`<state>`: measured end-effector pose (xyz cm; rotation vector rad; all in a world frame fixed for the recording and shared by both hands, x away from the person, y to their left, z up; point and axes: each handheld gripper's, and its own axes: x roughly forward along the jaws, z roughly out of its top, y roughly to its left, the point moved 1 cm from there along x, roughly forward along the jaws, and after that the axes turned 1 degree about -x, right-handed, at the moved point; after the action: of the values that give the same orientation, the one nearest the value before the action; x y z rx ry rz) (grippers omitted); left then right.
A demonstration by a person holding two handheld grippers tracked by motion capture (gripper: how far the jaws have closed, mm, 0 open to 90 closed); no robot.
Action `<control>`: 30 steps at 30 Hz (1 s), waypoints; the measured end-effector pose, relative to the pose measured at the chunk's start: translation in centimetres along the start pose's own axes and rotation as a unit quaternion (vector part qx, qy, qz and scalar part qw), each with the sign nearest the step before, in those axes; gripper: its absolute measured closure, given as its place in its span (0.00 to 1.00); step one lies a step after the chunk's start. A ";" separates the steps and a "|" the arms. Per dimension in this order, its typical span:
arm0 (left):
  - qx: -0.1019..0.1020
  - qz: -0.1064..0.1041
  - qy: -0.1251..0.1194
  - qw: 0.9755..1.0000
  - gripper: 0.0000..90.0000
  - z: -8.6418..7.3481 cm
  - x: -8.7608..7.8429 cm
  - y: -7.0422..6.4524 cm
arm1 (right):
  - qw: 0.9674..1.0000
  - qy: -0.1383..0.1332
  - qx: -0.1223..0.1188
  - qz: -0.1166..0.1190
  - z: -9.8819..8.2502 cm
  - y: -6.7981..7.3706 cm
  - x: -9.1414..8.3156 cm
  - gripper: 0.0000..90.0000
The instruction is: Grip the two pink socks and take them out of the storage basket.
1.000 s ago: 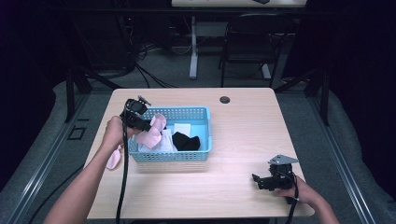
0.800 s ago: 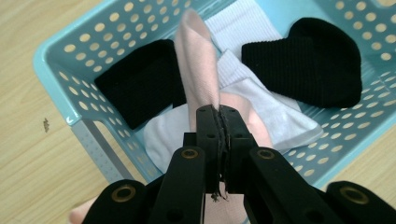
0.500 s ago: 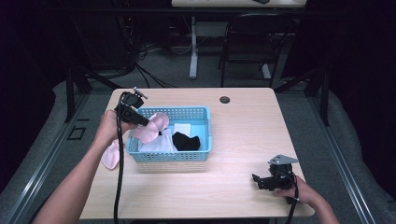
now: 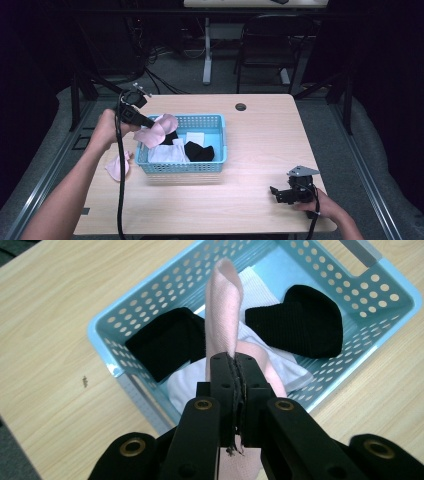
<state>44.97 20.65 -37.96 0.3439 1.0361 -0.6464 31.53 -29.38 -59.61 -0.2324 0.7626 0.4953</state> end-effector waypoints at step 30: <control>-0.081 0.049 0.020 0.995 0.98 -5.9 -5.7 7.0 | 1.000 0.000 0.001 -0.002 0.0 0.0 0.0 0.00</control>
<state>43.45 31.15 -36.00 0.2636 1.0950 -0.4659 31.50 -29.36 -59.61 -0.2319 0.7619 0.4912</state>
